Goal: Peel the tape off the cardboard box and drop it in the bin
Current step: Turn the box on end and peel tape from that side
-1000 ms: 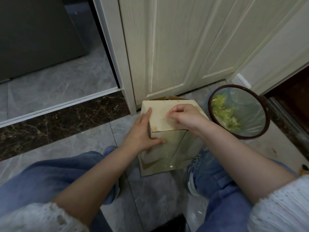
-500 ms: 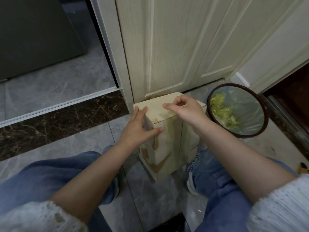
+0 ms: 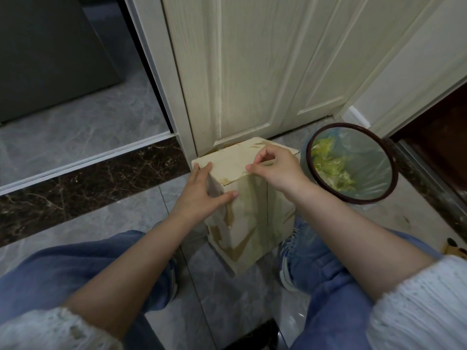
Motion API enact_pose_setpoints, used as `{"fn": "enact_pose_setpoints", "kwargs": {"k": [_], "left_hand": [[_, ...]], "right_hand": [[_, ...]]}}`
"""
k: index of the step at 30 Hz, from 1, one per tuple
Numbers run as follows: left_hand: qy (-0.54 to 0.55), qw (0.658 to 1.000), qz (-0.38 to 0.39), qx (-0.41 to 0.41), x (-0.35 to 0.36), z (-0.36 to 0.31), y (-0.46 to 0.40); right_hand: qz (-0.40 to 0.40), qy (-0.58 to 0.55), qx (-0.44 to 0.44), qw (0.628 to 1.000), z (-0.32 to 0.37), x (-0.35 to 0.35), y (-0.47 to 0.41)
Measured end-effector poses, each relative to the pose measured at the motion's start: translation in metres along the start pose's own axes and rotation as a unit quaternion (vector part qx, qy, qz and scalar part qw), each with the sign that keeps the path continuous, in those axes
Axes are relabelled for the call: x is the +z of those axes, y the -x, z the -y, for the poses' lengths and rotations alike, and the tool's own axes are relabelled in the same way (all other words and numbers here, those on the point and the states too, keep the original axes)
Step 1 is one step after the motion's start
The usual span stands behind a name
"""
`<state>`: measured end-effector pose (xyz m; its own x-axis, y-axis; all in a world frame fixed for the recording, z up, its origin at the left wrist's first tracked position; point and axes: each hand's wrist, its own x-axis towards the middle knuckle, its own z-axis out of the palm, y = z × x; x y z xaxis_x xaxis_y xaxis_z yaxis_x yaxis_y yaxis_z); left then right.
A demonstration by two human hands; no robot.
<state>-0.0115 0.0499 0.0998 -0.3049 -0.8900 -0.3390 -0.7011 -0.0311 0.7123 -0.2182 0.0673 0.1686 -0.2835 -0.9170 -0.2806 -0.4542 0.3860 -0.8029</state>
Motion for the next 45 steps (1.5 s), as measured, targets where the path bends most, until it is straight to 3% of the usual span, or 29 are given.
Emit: {"fn": "enact_pose_setpoints", "kwargs": {"k": [10,16,22,27,45], "left_hand": [[0.000,1.000,0.004,-0.017,0.000,0.007,-0.003],[0.009,1.000,-0.005,-0.024,-0.002,0.005,-0.002],[0.002,0.999,-0.019,-0.037,0.000,-0.001,-0.001],[0.005,0.999,-0.019,-0.041,-0.002,-0.004,-0.001],[-0.030,0.998,-0.013,-0.054,0.002,-0.031,0.014]], "right_hand": [[0.035,0.017,-0.069,0.997,-0.006,-0.001,0.003],[0.017,0.020,-0.044,0.999,-0.001,-0.001,0.001],[0.056,0.026,-0.035,0.997,-0.001,0.005,0.003],[0.002,0.103,-0.137,0.985,0.001,0.003,0.004],[-0.117,0.192,-0.182,0.957,-0.001,0.012,0.012]]}}
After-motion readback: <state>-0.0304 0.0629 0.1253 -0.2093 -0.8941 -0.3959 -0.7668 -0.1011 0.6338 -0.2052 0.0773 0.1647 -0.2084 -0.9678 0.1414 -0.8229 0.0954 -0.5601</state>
